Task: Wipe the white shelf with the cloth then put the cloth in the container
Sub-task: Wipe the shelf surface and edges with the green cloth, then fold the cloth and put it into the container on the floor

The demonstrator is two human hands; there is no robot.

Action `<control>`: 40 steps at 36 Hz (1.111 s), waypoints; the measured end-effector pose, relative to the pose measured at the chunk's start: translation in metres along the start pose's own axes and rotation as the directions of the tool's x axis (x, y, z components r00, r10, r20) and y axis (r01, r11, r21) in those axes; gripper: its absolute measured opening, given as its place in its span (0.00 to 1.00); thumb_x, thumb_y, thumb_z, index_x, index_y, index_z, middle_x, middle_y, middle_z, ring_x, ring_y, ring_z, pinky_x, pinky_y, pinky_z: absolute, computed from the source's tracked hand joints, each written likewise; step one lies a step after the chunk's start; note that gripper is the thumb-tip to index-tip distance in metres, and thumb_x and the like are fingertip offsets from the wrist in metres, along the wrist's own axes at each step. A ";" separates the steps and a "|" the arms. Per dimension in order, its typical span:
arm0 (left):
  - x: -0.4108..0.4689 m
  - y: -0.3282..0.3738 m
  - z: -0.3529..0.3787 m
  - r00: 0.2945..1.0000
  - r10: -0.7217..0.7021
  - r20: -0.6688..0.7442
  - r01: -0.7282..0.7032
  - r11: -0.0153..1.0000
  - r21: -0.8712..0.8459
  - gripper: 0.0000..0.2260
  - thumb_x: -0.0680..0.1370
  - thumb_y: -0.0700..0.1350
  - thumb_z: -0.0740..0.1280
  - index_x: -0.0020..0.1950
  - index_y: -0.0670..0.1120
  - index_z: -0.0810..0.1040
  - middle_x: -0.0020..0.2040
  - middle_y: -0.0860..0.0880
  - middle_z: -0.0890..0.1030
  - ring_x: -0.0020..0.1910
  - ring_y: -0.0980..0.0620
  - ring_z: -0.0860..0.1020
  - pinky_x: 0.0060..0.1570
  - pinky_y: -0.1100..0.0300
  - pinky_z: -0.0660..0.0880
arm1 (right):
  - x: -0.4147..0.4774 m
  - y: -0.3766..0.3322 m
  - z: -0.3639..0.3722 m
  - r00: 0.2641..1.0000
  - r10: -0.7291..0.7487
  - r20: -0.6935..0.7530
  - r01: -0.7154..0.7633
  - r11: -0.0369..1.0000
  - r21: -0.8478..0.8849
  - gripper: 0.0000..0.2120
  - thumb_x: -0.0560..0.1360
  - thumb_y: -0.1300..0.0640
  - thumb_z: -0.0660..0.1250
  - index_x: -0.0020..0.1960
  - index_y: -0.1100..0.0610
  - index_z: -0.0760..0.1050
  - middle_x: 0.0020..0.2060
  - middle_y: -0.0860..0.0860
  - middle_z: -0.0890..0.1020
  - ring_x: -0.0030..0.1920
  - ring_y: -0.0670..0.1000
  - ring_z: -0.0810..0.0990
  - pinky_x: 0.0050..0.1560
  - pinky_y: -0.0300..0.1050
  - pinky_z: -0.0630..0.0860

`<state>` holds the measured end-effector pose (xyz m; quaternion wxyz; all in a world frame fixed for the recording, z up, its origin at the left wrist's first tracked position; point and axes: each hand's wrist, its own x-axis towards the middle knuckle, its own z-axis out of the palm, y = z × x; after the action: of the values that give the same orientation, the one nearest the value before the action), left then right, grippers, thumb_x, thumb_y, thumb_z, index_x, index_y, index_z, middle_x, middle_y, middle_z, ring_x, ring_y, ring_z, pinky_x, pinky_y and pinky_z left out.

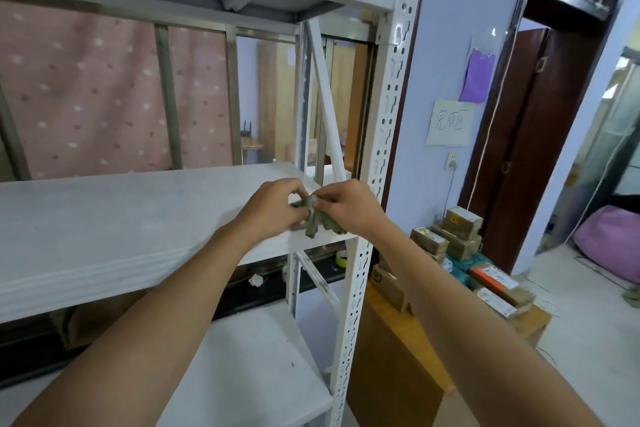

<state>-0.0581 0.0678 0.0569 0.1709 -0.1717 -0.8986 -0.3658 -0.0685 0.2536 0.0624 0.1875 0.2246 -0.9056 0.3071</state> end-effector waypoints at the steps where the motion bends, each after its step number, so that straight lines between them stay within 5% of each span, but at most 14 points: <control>1: -0.003 0.000 -0.005 1.000 -0.006 0.000 0.006 0.999 -0.036 0.08 0.74 0.43 0.76 0.45 0.54 0.80 0.50 0.55 0.83 0.50 0.55 0.81 0.55 0.49 0.80 | -0.002 -0.005 -0.004 0.999 0.029 0.015 -0.030 0.995 0.095 0.06 0.76 0.50 0.69 0.46 0.49 0.85 0.34 0.46 0.85 0.36 0.47 0.82 0.42 0.45 0.81; 5: -0.017 0.000 -0.027 1.000 0.018 -0.017 -0.020 0.994 -0.106 0.09 0.74 0.40 0.77 0.46 0.53 0.82 0.47 0.54 0.84 0.49 0.55 0.83 0.52 0.56 0.80 | -0.003 -0.025 -0.013 0.962 0.165 0.216 -0.255 0.824 0.507 0.09 0.74 0.55 0.73 0.52 0.56 0.85 0.46 0.54 0.86 0.49 0.53 0.84 0.53 0.46 0.81; 8: -0.028 -0.004 -0.045 0.999 0.010 -0.047 -0.016 0.992 -0.127 0.08 0.75 0.38 0.75 0.47 0.51 0.82 0.46 0.56 0.84 0.46 0.57 0.82 0.43 0.63 0.77 | 0.000 -0.038 -0.010 0.931 0.179 0.318 -0.339 0.747 0.571 0.13 0.73 0.57 0.74 0.56 0.58 0.82 0.51 0.58 0.84 0.53 0.55 0.84 0.55 0.50 0.81; 11: -0.037 -0.013 -0.063 0.999 0.007 -0.045 -0.014 0.988 -0.157 0.09 0.75 0.36 0.75 0.49 0.49 0.82 0.48 0.55 0.84 0.47 0.57 0.82 0.45 0.66 0.75 | 0.001 -0.050 -0.003 0.936 0.156 0.316 -0.326 0.722 0.610 0.11 0.74 0.62 0.72 0.55 0.62 0.81 0.50 0.60 0.84 0.51 0.56 0.83 0.56 0.50 0.80; 18: -0.053 -0.029 -0.098 0.989 -0.068 0.131 0.114 0.913 -0.391 0.18 0.72 0.26 0.67 0.56 0.45 0.80 0.55 0.47 0.84 0.57 0.50 0.82 0.57 0.59 0.77 | 0.005 -0.075 0.009 0.962 0.132 0.241 -0.254 0.763 0.594 0.07 0.72 0.61 0.75 0.48 0.62 0.83 0.41 0.53 0.83 0.42 0.48 0.82 0.44 0.43 0.80; 25: -0.050 -0.026 -0.097 0.976 -0.067 0.208 0.158 0.876 -0.456 0.15 0.75 0.49 0.78 0.60 0.51 0.82 0.57 0.50 0.85 0.60 0.53 0.82 0.62 0.54 0.78 | 0.002 -0.084 0.003 0.979 0.124 0.161 -0.192 0.823 0.534 0.11 0.70 0.55 0.77 0.47 0.62 0.83 0.35 0.52 0.83 0.37 0.45 0.81 0.39 0.38 0.77; 30: -0.040 -0.015 -0.068 0.972 -0.022 0.232 0.146 0.834 -0.532 0.07 0.75 0.40 0.77 0.51 0.43 0.84 0.51 0.42 0.87 0.52 0.47 0.86 0.60 0.51 0.82 | -0.010 -0.079 -0.011 0.977 0.183 0.105 -0.211 0.861 0.462 0.13 0.69 0.49 0.78 0.45 0.58 0.84 0.36 0.55 0.84 0.35 0.47 0.81 0.36 0.39 0.76; 36: -0.031 0.011 -0.027 0.959 0.004 0.284 0.187 0.745 -0.640 0.05 0.76 0.38 0.75 0.50 0.43 0.82 0.47 0.44 0.86 0.48 0.48 0.85 0.48 0.54 0.82 | -0.042 -0.046 -0.040 0.958 0.245 0.150 -0.286 0.868 0.406 0.16 0.69 0.40 0.74 0.46 0.51 0.84 0.39 0.47 0.84 0.42 0.45 0.82 0.49 0.43 0.76; 40: -0.022 0.038 0.007 0.963 0.042 0.266 0.139 0.768 -0.626 0.04 0.76 0.40 0.76 0.46 0.46 0.82 0.46 0.46 0.86 0.46 0.50 0.85 0.43 0.56 0.82 | -0.068 -0.011 -0.059 0.917 0.311 0.250 -0.383 0.859 0.338 0.24 0.66 0.39 0.76 0.52 0.55 0.82 0.49 0.55 0.84 0.52 0.54 0.82 0.61 0.55 0.75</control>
<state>-0.0237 0.0947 0.0653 -0.0288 -0.2432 -0.7392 -0.6274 0.0054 0.3030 0.0791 -0.0040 0.1170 -0.8677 0.4830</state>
